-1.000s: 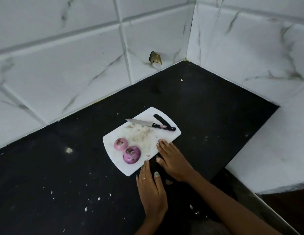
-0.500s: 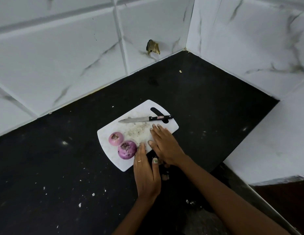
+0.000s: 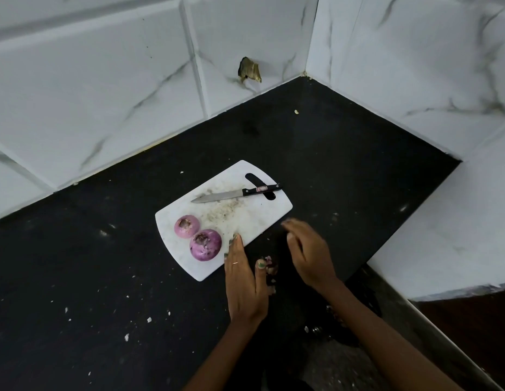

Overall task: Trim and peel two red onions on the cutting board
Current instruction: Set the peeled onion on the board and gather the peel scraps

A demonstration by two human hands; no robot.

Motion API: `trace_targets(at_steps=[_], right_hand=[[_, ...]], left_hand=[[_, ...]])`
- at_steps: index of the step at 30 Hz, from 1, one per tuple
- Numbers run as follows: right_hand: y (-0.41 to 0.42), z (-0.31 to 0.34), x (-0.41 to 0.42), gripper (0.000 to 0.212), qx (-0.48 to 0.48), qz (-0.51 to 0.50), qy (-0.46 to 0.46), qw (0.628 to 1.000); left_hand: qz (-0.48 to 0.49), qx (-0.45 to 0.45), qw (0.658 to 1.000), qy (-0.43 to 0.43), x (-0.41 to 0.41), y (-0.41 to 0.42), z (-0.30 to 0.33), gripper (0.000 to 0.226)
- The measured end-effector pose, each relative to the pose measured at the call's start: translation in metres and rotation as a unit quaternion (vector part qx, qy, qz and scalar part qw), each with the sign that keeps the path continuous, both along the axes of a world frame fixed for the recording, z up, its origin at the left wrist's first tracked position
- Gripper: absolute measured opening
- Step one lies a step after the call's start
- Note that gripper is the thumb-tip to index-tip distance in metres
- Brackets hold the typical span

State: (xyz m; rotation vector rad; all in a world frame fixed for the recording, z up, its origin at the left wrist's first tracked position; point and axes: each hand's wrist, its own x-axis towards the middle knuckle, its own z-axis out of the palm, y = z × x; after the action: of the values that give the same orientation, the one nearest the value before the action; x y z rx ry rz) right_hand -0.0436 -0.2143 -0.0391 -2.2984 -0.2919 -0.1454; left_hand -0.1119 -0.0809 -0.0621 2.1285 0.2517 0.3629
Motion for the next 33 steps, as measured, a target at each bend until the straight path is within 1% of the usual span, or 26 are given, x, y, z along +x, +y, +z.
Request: trace_targets(at_steps=[1, 2, 4, 6, 8, 10, 11, 13, 14, 15, 16, 17, 18, 19, 20, 21, 23, 24, 27, 28, 29, 30, 32, 33], right_hand=[[0.002, 0.0, 0.009, 0.054, -0.041, -0.025, 0.036, 0.998], [0.005, -0.003, 0.016, 0.061, -0.099, -0.022, 0.067, 0.993], [0.011, -0.009, 0.018, 0.076, -0.195, 0.025, 0.096, 0.976], [0.017, -0.016, 0.008, 0.087, -0.232, 0.071, 0.086, 0.966], [0.021, -0.019, -0.009, 0.096, -0.239, 0.118, 0.065, 0.962], [0.025, -0.02, -0.028, 0.099, -0.212, 0.16, 0.053, 0.963], [0.025, -0.021, -0.036, 0.095, -0.18, 0.175, 0.052, 0.966], [0.024, -0.019, -0.046, 0.076, -0.073, 0.182, 0.07, 0.978], [0.022, -0.013, -0.048, 0.064, 0.001, 0.163, 0.096, 0.982], [0.02, -0.007, -0.049, 0.051, 0.102, 0.121, 0.134, 0.978], [0.017, -0.001, -0.049, 0.039, 0.19, 0.057, 0.157, 0.967], [0.012, 0.002, -0.048, 0.033, 0.245, -0.019, 0.145, 0.959], [0.007, 0.003, -0.047, 0.03, 0.247, -0.09, 0.105, 0.959], [0.001, 0.001, -0.047, 0.03, 0.231, -0.139, 0.07, 0.96], [-0.004, -0.003, -0.048, 0.032, 0.214, -0.174, 0.054, 0.96], [-0.007, -0.006, -0.05, 0.035, 0.194, -0.187, 0.053, 0.962], [-0.005, -0.014, -0.056, 0.043, 0.128, -0.178, 0.067, 0.973], [0.001, -0.017, -0.058, 0.047, 0.086, -0.166, 0.078, 0.979], [0.027, -0.027, -0.064, 0.063, -0.028, -0.102, 0.072, 0.992], [0.033, -0.029, -0.065, 0.066, -0.053, -0.076, 0.065, 0.994], [0.037, -0.029, -0.065, 0.067, -0.059, -0.057, 0.062, 0.995], [0.038, -0.026, -0.065, 0.065, -0.038, -0.053, 0.073, 0.995], [0.032, -0.017, -0.064, 0.056, 0.065, -0.072, 0.105, 0.99], [0.026, -0.013, -0.063, 0.051, 0.099, -0.08, 0.106, 0.986]], left_hand=[[0.001, -0.004, 1.0, 0.003, 0.0, -0.002, 0.0, 0.079], [0.002, -0.008, 1.0, 0.004, 0.0, -0.004, 0.0, 0.08], [0.002, -0.02, 1.0, 0.005, 0.0, -0.007, -0.001, 0.081], [0.002, -0.032, 0.999, 0.006, 0.001, -0.009, -0.001, 0.082], [0.001, -0.039, 0.999, 0.008, 0.002, -0.01, -0.001, 0.081], [0.0, -0.05, 0.999, 0.012, 0.003, -0.012, -0.001, 0.075], [-0.002, -0.063, 0.998, 0.014, 0.003, -0.014, 0.0, 0.073], [-0.017, -0.093, 0.995, 0.011, 0.001, -0.016, 0.001, 0.072], [-0.029, -0.109, 0.994, 0.008, 0.0, -0.016, 0.002, 0.075], [-0.043, -0.131, 0.99, 0.007, -0.002, -0.016, 0.002, 0.078], [-0.059, -0.164, 0.985, 0.005, -0.003, -0.016, 0.002, 0.08], [-0.074, -0.201, 0.977, 0.003, -0.004, -0.016, 0.003, 0.082], [-0.083, -0.235, 0.968, 0.0, -0.004, -0.016, 0.005, 0.082], [-0.083, -0.264, 0.961, -0.007, -0.004, -0.016, 0.007, 0.083], [-0.072, -0.29, 0.954, -0.016, -0.004, -0.015, 0.008, 0.083], [-0.053, -0.312, 0.948, -0.027, -0.002, -0.014, 0.009, 0.083], [-0.019, -0.328, 0.944, -0.038, 0.002, -0.01, 0.009, 0.081], [-0.018, -0.326, 0.944, -0.035, 0.003, -0.01, 0.008, 0.08], [-0.077, -0.29, 0.954, 0.0, 0.0, -0.02, 0.007, 0.079], [-0.1, -0.278, 0.955, 0.012, -0.001, -0.024, 0.007, 0.08], [-0.115, -0.283, 0.952, 0.016, -0.001, -0.027, 0.007, 0.081], [-0.115, -0.305, 0.945, 0.015, -0.001, -0.028, 0.008, 0.082], [-0.085, -0.356, 0.93, 0.007, 0.001, -0.024, 0.01, 0.083], [-0.059, -0.382, 0.922, 0.003, 0.001, -0.021, 0.013, 0.08]])
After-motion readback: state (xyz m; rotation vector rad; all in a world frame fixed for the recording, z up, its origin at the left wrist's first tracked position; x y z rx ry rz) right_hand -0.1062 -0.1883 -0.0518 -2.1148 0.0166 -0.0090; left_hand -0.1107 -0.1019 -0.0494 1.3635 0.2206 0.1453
